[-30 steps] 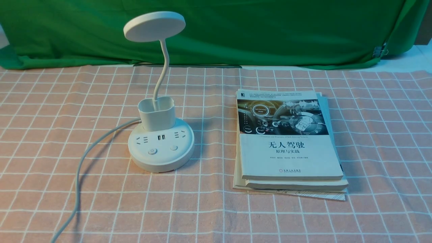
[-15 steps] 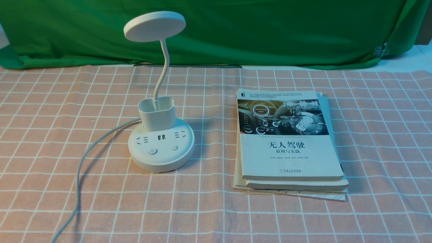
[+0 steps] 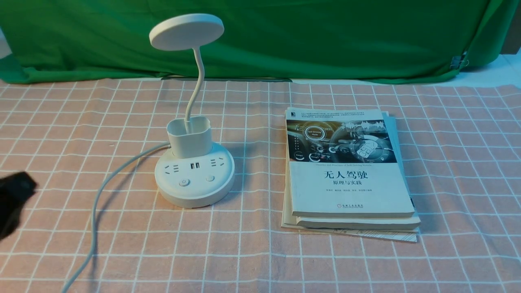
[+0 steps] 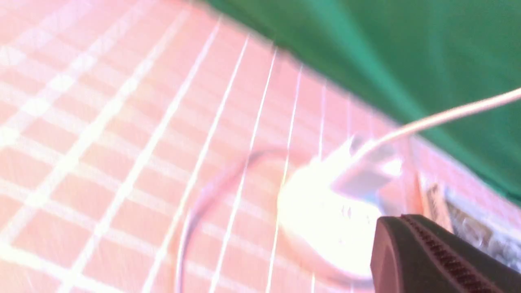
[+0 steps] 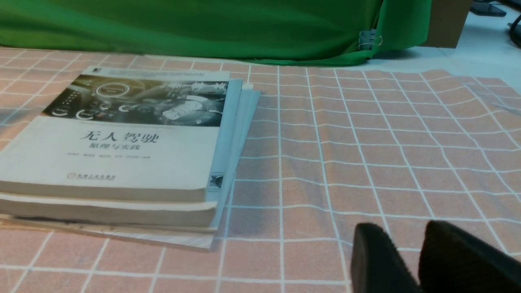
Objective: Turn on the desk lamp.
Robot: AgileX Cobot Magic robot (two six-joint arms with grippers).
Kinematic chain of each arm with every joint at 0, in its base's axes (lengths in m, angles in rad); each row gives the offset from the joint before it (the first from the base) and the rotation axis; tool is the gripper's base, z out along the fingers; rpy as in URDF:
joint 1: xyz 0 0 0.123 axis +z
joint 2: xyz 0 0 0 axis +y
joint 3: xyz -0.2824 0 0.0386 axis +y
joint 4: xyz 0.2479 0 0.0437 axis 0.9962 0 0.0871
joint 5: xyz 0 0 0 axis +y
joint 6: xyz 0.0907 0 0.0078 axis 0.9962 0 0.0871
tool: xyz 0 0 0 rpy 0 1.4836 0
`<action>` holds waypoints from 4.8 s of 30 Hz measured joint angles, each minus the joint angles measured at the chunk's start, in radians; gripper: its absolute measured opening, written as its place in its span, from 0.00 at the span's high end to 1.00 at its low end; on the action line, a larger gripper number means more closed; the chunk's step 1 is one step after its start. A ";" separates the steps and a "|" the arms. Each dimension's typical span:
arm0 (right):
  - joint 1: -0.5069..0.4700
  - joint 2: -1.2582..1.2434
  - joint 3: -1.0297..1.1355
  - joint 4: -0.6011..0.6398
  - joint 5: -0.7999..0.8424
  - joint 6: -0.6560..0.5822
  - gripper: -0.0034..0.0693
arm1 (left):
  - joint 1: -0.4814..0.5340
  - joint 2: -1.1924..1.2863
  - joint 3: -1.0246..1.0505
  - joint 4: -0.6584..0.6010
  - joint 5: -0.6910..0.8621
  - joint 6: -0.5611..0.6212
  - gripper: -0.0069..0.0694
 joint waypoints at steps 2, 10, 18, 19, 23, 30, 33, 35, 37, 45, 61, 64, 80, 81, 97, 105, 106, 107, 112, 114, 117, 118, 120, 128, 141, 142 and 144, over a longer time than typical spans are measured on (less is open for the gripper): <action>0.000 0.000 0.000 0.000 0.000 0.000 0.62 | 0.000 0.127 -0.018 -0.177 0.022 0.165 0.91; 0.000 0.000 0.000 0.000 0.000 0.000 0.62 | -0.001 0.538 -0.209 -0.642 0.297 0.713 0.91; 0.000 0.000 0.000 0.000 0.000 0.000 0.62 | -0.153 0.826 -0.484 -0.541 0.360 0.740 0.91; 0.000 0.000 0.000 0.000 0.000 0.000 0.62 | -0.178 0.848 -0.518 -0.491 0.344 0.712 0.91; 0.000 0.000 0.000 0.000 0.000 0.000 0.62 | -0.273 0.947 -0.626 -0.189 0.287 0.505 0.91; 0.000 0.000 0.000 0.000 0.000 0.000 0.62 | -0.342 1.098 -0.739 0.129 0.238 0.297 0.91; 0.000 0.000 0.000 0.000 0.000 0.000 0.62 | -0.345 1.141 -0.755 0.149 0.196 0.292 0.91; 0.000 0.000 0.000 0.000 0.000 0.000 0.62 | -0.346 1.163 -0.758 0.148 0.185 0.287 0.91; 0.000 0.000 0.000 0.000 0.000 0.000 0.62 | -0.347 1.170 -0.763 0.152 0.176 0.284 0.91; 0.000 0.000 0.000 0.000 0.000 0.000 0.62 | -0.348 1.193 -0.774 0.152 0.140 0.271 0.91; 0.000 0.000 0.000 0.000 0.000 0.000 0.63 | -0.348 0.932 -0.611 0.033 0.205 0.224 0.91; 0.000 0.000 0.000 0.000 0.000 0.000 0.63 | -0.348 0.844 -0.499 0.001 0.212 0.224 0.91; 0.000 0.000 0.000 0.000 0.000 0.000 0.63 | -0.348 -0.138 -0.137 0.256 0.192 0.251 0.91; 0.000 0.000 0.000 0.000 0.000 0.000 0.63 | -0.348 -0.175 -0.120 0.265 0.192 0.251 0.91; 0.000 0.000 0.000 0.000 0.000 0.000 0.63 | -0.349 -0.395 -0.053 0.282 0.201 0.251 0.91; 0.000 0.000 0.000 0.000 0.000 0.000 0.63 | -0.347 -0.401 -0.037 0.441 0.198 0.251 0.91; 0.000 0.000 0.000 0.000 0.000 0.000 0.63 | -0.326 -0.417 -0.023 0.482 0.194 0.251 0.91; 0.000 0.000 0.000 0.000 0.000 0.000 0.63 | -0.326 -0.417 -0.022 0.484 0.193 0.251 0.91; 0.000 0.000 0.000 0.000 0.000 0.000 0.63 | -0.148 -0.517 0.085 0.460 0.042 0.251 0.91; 0.000 0.000 0.000 0.000 0.000 0.000 0.63 | -0.098 -0.546 0.135 0.446 -0.041 0.251 0.91; 0.000 0.000 0.000 0.000 0.000 0.000 0.63 | -0.002 -0.604 0.245 0.425 -0.207 0.251 0.91; 0.000 0.000 0.000 0.000 0.000 0.000 0.63 | 0.022 -0.623 0.290 0.422 -0.264 0.251 0.91; 0.000 0.000 0.000 0.000 0.000 0.000 0.63 | 0.047 -0.651 0.350 0.422 -0.327 0.251 0.91; 0.000 0.000 0.000 0.000 0.000 0.000 0.63 | 0.068 -0.692 0.397 0.351 0.045 0.252 0.91; 0.000 0.000 0.000 0.000 0.000 0.000 0.63 | 0.069 -0.694 0.397 0.263 0.066 0.271 0.91; 0.000 0.000 0.000 0.000 0.000 0.000 0.63 | 0.069 -0.695 0.397 0.262 0.066 0.275 0.91; 0.000 0.000 0.000 0.000 0.000 0.000 0.63 | 0.069 -0.695 0.397 0.262 0.065 0.292 0.91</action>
